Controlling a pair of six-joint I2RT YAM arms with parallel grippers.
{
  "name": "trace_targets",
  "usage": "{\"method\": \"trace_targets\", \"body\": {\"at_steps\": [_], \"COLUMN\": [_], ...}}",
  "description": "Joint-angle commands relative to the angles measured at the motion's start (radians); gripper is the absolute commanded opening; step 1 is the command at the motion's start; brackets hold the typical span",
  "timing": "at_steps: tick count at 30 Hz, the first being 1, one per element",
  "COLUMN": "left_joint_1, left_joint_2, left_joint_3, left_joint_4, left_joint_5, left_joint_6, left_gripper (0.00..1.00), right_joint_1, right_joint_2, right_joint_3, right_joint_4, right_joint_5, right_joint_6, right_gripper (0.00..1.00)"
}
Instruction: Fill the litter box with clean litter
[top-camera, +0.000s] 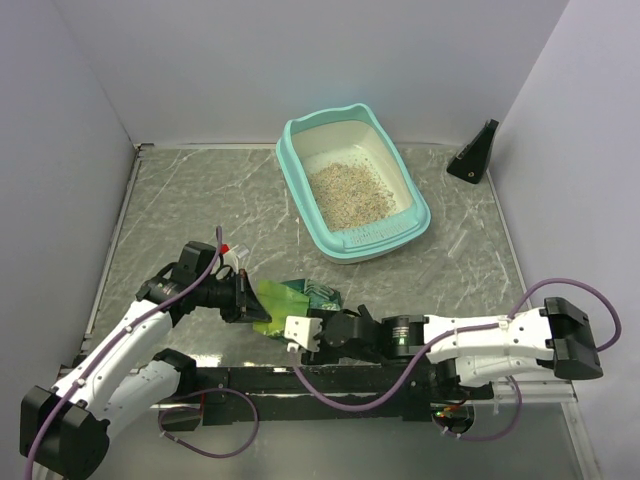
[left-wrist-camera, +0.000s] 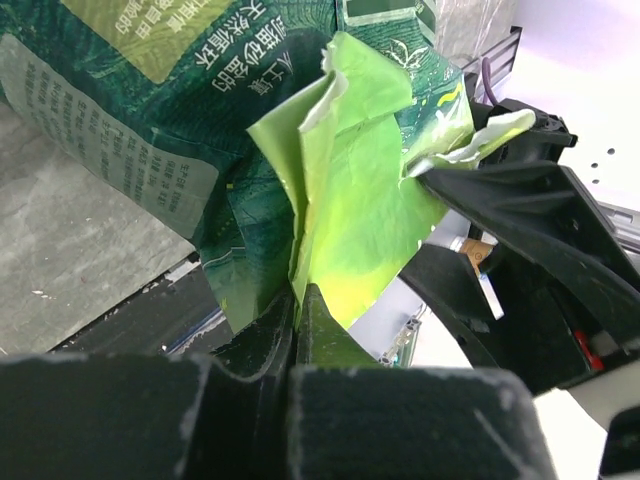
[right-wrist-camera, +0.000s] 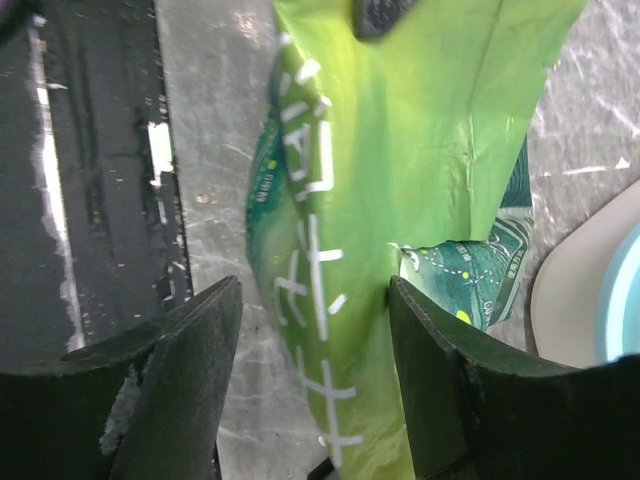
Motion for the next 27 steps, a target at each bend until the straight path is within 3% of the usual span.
{"method": "trace_targets", "body": {"at_steps": [1, 3, 6, 7, 8, 11, 16, 20, 27], "left_joint_1": [0.018, 0.021, 0.025, 0.027, 0.030, 0.030, 0.030, 0.030, 0.028], "left_joint_2": [0.002, 0.002, 0.002, 0.001, 0.001, -0.025, -0.131, -0.236, -0.295], "left_joint_3": [0.023, 0.024, 0.029, 0.032, 0.036, 0.116, 0.297, 0.313, 0.231], "left_joint_4": [-0.006, -0.012, -0.022, -0.020, -0.019, -0.071, -0.134, -0.037, 0.185], "left_joint_5": [-0.058, -0.055, -0.053, -0.046, -0.047, -0.157, -0.332, -0.262, 0.037], "left_joint_6": [0.043, 0.047, 0.062, 0.073, 0.079, 0.139, 0.277, 0.322, 0.313], "left_gripper": [0.01, 0.01, 0.01, 0.01, 0.01, 0.06, 0.32, 0.39, 0.48], "right_joint_1": [-0.038, -0.055, -0.066, -0.071, -0.075, -0.080, -0.137, -0.189, -0.238], "right_joint_2": [0.049, 0.072, 0.104, 0.104, 0.103, 0.077, -0.017, -0.052, -0.078], "right_joint_3": [0.009, 0.019, 0.047, 0.051, 0.055, 0.067, 0.085, 0.128, 0.167], "right_joint_4": [0.000, -0.025, -0.083, -0.091, -0.098, -0.132, -0.212, -0.303, -0.408], "right_joint_5": [-0.010, -0.010, 0.024, 0.030, 0.033, 0.029, -0.078, -0.192, -0.327], "right_joint_6": [0.023, 0.026, 0.040, 0.048, 0.052, 0.066, 0.086, 0.083, 0.098], "right_gripper": [0.61, 0.56, 0.28, 0.07, 0.00, 0.00, 0.00, 0.00, 0.00]}}
